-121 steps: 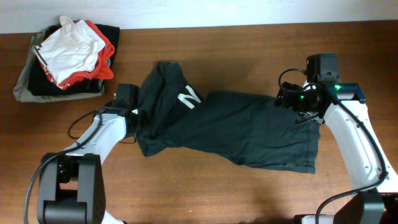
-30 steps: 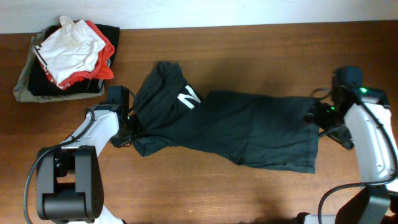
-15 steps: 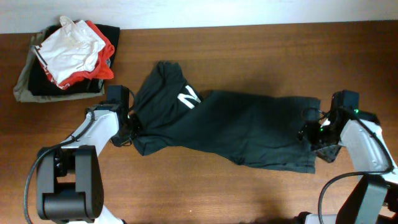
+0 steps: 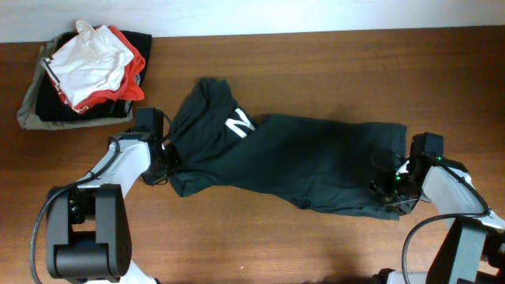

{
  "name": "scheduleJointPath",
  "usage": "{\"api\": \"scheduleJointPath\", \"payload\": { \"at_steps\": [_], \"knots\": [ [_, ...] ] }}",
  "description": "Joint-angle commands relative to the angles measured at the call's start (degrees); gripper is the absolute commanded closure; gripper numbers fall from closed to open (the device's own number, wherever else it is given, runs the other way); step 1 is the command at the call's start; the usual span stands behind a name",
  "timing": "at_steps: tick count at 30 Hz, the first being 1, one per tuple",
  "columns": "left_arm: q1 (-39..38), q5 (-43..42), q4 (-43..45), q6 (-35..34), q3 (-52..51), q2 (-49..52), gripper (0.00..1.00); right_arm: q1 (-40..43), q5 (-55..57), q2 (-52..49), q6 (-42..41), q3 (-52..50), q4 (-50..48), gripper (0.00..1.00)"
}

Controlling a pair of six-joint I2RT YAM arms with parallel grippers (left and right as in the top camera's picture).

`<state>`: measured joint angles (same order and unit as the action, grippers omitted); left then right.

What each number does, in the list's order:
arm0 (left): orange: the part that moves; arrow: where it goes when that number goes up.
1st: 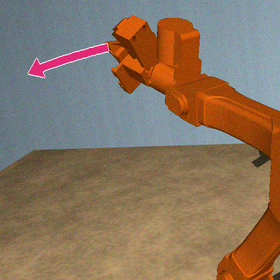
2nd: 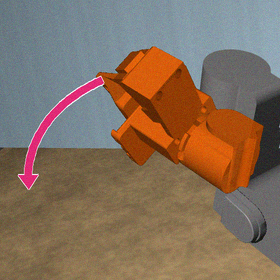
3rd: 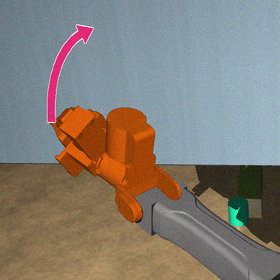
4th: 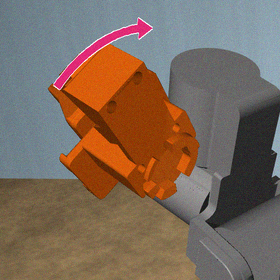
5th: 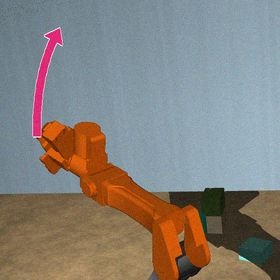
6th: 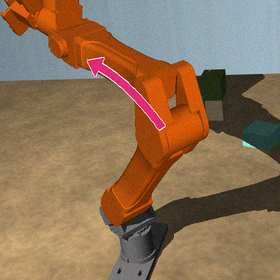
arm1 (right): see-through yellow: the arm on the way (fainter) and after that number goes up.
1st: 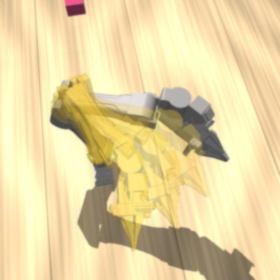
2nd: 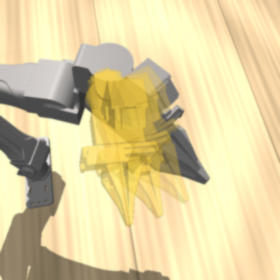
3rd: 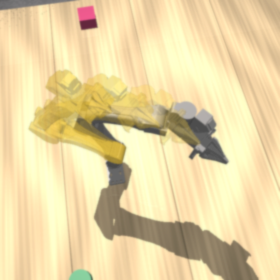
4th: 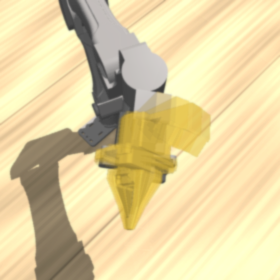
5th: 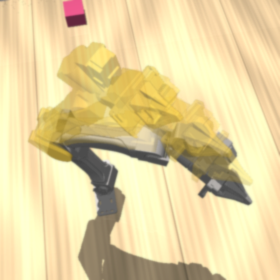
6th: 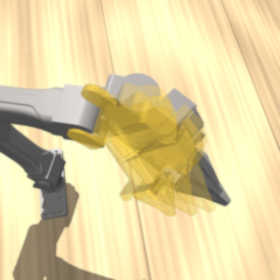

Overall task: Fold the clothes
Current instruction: 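Release and move the right gripper to the shirt's lower right hem, then grasp the lower right hem with the right gripper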

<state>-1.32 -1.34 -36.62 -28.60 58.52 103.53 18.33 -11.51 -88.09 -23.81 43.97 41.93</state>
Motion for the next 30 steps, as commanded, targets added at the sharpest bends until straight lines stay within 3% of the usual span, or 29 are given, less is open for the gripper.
{"api": "scheduleJointPath", "payload": {
  "at_steps": [1, 4, 7, 11, 17, 26, 30],
  "knots": [
    [-0.02, -2.56, 0.15, -0.28, -1.86, 3.61, 0.99, -0.33, -0.55, -0.13, -0.24, -0.31, -0.37, 0.48],
    [-0.02, -2.99, 0.15, -0.28, -1.86, 3.61, 0.99, -0.33, -0.52, -0.13, -0.24, -0.31, -0.50, 0.63],
    [-0.02, -3.54, 0.20, -0.28, -1.86, 3.61, 0.98, -0.33, -0.52, -0.13, -0.26, -0.31, -0.61, 0.67],
    [-0.02, -3.61, 0.24, -0.28, -1.86, 3.61, 0.98, -0.33, 0.15, -0.13, -0.24, -0.31, -0.68, 0.94],
    [-0.02, -3.67, 0.63, -0.28, -1.86, 3.61, 0.98, -0.33, -0.07, -0.13, -0.26, -0.15, -0.28, 0.96],
    [-0.02, -3.82, 1.05, -0.28, -1.86, 3.61, 0.98, -0.33, -2.84, -0.07, 4.15, 5.31, 11.02, 0.79],
    [-0.02, -3.82, 1.07, -0.28, -1.86, 3.61, 0.98, -0.33, -2.91, -0.02, 5.16, 7.61, 13.16, 0.44]
  ]
}}
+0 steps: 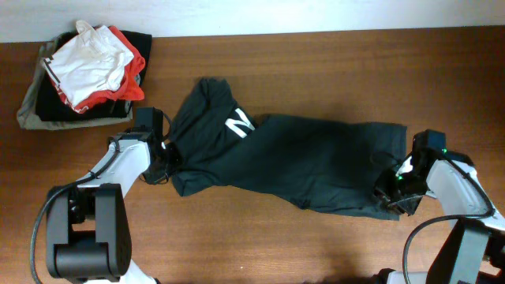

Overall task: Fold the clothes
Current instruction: 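Grasp the lower right hem with the right gripper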

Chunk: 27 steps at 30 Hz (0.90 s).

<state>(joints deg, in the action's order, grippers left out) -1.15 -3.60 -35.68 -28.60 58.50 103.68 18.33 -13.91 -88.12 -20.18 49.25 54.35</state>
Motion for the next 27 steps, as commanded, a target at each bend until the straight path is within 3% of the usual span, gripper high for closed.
{"api": "scheduleJointPath", "payload": {
  "at_steps": [1, 8, 16, 27],
  "knots": [
    [-0.20, -1.57, 0.13, -0.28, -1.84, 3.45, 0.98, -0.33, -0.44, 0.00, 1.55, 2.29, 0.81, 0.39],
    [-0.20, -2.27, 0.11, -0.28, -1.84, 3.45, 0.98, -0.33, 3.58, -0.02, 0.15, -0.74, -0.44, 0.35],
    [-0.20, -2.67, 0.11, -0.26, -1.84, 3.45, 0.98, -0.39, -4.35, -0.02, -0.42, -3.39, -4.66, 0.36],
    [-0.20, -2.86, 0.11, -0.26, -1.84, 3.45, 0.98, -0.37, -4.94, -0.04, -6.69, -10.38, -10.93, 0.36]
  ]
}}
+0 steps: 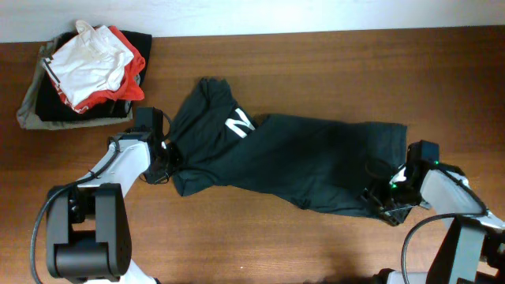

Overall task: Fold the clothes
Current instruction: 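Grasp the lower right hem with the right gripper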

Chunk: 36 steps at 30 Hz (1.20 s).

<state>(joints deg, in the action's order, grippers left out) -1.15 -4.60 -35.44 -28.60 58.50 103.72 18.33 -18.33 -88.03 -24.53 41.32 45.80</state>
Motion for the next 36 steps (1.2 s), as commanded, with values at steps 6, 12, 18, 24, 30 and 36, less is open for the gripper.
{"api": "scheduleJointPath", "payload": {
  "at_steps": [6, 12, 18, 24, 30, 36],
  "knots": [
    [-0.20, -1.81, -0.13, -0.26, -1.84, 3.41, 0.98, -0.33, -0.17, -0.11, -3.02, -2.75, -6.56, 0.37],
    [-0.20, -1.79, 0.11, -0.26, -1.84, 3.41, 0.98, -0.33, 2.49, -0.09, -2.97, -1.53, -5.53, 0.47],
    [-0.20, -1.81, 0.31, -0.26, -1.84, 3.41, 0.98, -0.33, 4.42, -0.09, -2.97, 0.26, -1.95, 0.58],
    [-0.20, -1.81, 0.33, -0.26, -1.84, 3.41, 0.98, -0.33, 10.56, -0.09, -2.95, 2.84, 2.32, 0.60],
    [-0.20, -1.84, 0.33, -0.26, -1.84, 3.41, 0.98, -0.33, 10.64, -0.09, -2.97, 4.57, 2.40, 0.68],
    [-0.20, -1.90, 0.31, -0.26, -1.84, 3.41, 0.98, -0.33, 10.62, -0.11, -2.97, 4.55, 1.92, 0.67]
  ]
}}
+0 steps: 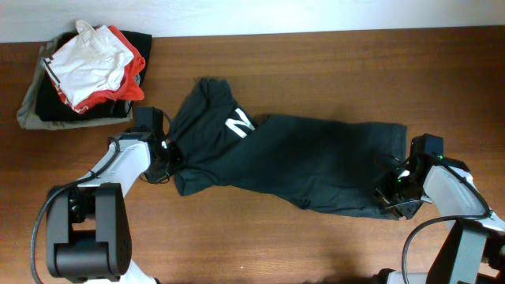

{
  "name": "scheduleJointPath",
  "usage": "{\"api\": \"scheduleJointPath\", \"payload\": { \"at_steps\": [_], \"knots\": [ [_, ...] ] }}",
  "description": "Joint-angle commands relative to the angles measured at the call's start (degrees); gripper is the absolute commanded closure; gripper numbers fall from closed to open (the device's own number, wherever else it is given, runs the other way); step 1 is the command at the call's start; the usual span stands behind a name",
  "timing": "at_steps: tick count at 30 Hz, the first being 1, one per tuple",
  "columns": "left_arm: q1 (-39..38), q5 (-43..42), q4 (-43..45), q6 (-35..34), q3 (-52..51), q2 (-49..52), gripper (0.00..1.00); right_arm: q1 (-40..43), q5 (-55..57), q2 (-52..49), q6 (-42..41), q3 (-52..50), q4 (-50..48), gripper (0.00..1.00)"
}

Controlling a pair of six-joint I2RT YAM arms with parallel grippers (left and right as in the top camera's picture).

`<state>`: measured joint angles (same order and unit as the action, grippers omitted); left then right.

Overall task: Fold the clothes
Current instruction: 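Grasp the lower right hem with the right gripper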

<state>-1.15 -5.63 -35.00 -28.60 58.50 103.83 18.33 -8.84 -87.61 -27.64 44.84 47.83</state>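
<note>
A dark green garment with a white mark lies spread across the middle of the table, rumpled at its left end. My left gripper is at the garment's left edge, its dark fingers merging with the cloth. My right gripper sits on the garment's lower right corner, its green light showing. From overhead, neither gripper's jaws can be told apart from the cloth.
A pile of other clothes, white and red on top of black and olive pieces, lies at the table's back left. The pale wall edge runs along the back. Bare wood shows in front of the garment.
My right gripper has moved back up and to the right, from just below the garment's lower right corner onto that corner. The left arm and the garment have hardly shifted.
My left gripper stayed at the garment's left edge throughout. My right gripper was at the lower right corner, then slightly further right, then lower and to the left below the hem, and now is back on the corner. The garment's outline is almost unchanged.
</note>
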Motion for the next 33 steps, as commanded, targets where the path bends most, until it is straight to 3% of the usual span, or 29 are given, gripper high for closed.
{"api": "scheduleJointPath", "payload": {
  "at_steps": [1, 23, 29, 33],
  "knots": [
    [-0.20, -0.90, -0.13, -0.26, -1.84, 3.30, 0.98, -0.33, 1.11, -0.52, 0.11, 1.03, -0.11, 0.66],
    [-0.20, -1.70, -0.15, -0.26, -1.84, 3.30, 0.97, -0.33, 0.96, -0.52, -1.42, 0.15, -1.22, 0.71],
    [-0.20, -1.70, -0.15, -0.26, -1.84, 3.30, 0.97, -0.33, 1.18, -0.52, -1.42, -1.20, -2.49, 0.78],
    [-0.20, -1.70, -0.15, -0.26, -1.84, 3.30, 0.98, -0.33, 1.18, -0.52, -1.84, -1.29, -3.52, 0.91]
  ]
}}
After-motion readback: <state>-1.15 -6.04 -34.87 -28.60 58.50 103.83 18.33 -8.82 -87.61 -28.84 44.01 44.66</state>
